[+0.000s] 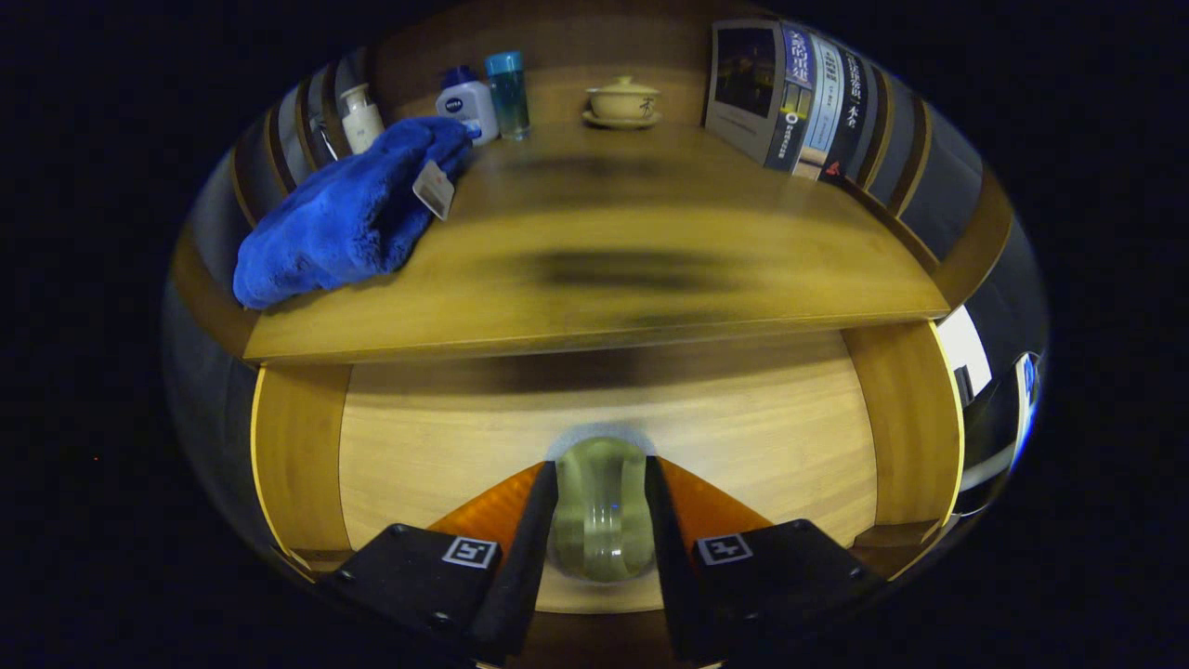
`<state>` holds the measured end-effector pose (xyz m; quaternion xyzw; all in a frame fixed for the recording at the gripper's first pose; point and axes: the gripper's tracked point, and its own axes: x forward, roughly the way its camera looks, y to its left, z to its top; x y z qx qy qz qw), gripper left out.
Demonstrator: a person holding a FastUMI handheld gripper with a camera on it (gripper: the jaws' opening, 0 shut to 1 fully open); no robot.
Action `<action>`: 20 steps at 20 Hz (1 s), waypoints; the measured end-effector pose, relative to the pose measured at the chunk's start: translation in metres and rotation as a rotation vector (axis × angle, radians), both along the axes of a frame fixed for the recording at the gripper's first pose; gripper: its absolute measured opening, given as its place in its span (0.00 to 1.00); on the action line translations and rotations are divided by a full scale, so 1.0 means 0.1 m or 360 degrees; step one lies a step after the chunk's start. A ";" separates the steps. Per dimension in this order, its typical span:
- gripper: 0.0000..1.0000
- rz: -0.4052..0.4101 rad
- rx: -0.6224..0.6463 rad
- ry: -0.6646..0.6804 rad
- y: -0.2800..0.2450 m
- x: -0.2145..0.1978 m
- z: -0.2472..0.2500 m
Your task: Pull open the drawer, take out the items inside it, and place them on the countertop above the cabinet.
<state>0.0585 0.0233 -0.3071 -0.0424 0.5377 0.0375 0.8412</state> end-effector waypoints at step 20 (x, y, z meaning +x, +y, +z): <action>0.26 0.0096 0.0101 -0.0141 0.09 -0.12 1.04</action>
